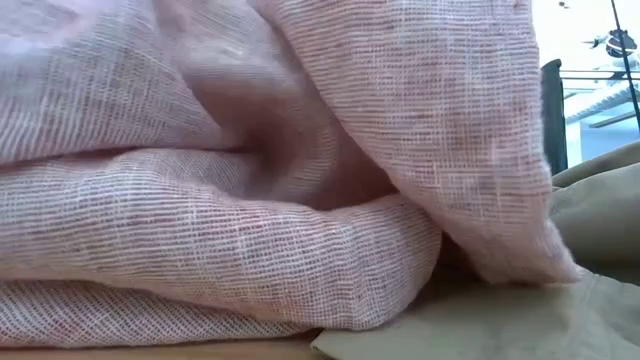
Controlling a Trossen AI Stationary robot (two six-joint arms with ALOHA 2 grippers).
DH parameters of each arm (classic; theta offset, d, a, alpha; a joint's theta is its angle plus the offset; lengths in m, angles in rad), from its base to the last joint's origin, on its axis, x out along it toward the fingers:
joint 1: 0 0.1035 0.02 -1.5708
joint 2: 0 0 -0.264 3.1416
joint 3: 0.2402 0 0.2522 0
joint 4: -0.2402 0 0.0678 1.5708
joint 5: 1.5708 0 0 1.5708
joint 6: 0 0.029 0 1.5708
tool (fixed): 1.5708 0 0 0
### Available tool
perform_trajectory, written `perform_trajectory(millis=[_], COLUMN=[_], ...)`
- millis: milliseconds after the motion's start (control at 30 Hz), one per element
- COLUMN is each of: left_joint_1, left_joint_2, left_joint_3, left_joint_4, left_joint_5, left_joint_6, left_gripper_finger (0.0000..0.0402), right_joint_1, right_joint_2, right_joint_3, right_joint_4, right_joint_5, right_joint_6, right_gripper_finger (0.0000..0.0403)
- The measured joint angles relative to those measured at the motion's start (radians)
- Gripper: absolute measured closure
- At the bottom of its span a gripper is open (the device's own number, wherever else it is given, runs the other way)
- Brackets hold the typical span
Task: Sort clothes
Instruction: Put the pink shirt into the white laundry bin
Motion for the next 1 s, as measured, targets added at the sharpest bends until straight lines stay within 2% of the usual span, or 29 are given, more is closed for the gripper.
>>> perform_trajectory(millis=[167, 267, 533, 767, 900, 1000], left_joint_1=[0.001, 0.012, 0.095, 0.172, 0.211, 0.229], left_joint_2=[0.000, 0.000, -0.010, -0.073, -0.105, -0.108], left_joint_3=[-0.005, -0.005, 0.000, 0.000, 0.001, 0.001], left_joint_4=[0.010, 0.009, 0.008, -0.019, -0.009, 0.018], left_joint_5=[0.055, 0.086, 0.314, 0.350, 0.376, 0.437], left_joint_6=[-0.020, -0.022, -0.024, 0.003, 0.011, 0.012], left_gripper_finger=[0.0398, 0.0378, 0.0278, 0.0192, 0.0180, 0.0179], right_joint_1=[-0.008, -0.014, -0.023, -0.024, -0.027, -0.031], right_joint_2=[-0.001, -0.001, -0.001, -0.001, -0.001, -0.001], right_joint_3=[-0.017, -0.019, -0.019, -0.019, -0.019, -0.019], right_joint_4=[-0.011, -0.022, -0.056, -0.069, -0.071, -0.076], right_joint_5=[-0.019, -0.025, -0.029, -0.029, -0.030, -0.030], right_joint_6=[0.017, 0.016, 0.025, 0.035, 0.043, 0.048], right_gripper_finger=[0.0403, 0.0403, 0.0403, 0.0403, 0.0403, 0.0403])
